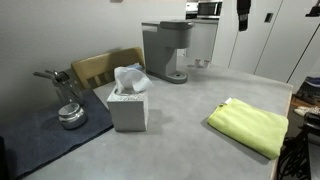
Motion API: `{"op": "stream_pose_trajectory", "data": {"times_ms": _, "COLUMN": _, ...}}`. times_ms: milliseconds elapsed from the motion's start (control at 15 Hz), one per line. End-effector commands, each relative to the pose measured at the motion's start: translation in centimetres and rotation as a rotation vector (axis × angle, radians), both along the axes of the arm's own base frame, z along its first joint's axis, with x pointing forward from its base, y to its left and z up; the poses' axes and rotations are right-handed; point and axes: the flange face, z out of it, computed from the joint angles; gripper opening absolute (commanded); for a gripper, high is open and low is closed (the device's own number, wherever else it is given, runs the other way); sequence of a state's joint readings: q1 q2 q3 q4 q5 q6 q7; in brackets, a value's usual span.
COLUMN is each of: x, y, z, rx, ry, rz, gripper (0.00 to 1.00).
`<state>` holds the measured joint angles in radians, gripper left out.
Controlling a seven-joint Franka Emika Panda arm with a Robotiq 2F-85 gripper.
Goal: Fold the towel once
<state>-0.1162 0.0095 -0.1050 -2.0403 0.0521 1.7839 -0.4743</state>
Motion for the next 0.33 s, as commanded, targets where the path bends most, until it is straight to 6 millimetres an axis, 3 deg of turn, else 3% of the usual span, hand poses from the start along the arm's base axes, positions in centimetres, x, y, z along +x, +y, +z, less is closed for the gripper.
{"op": "stream_pose_trajectory", "data": {"times_ms": 0, "x": -0.16, "y": 0.16, "z": -0.03, "rx": -0.005, "ry": -0.01, "rz": -0.012, "gripper": 1.0}}
{"op": "stream_pose_trajectory", "data": {"times_ms": 267, "x": -0.59, "y": 0.31, "z": 0.11, "rx": -0.008, "ry": -0.019, "rz": -0.021, "gripper": 1.0}}
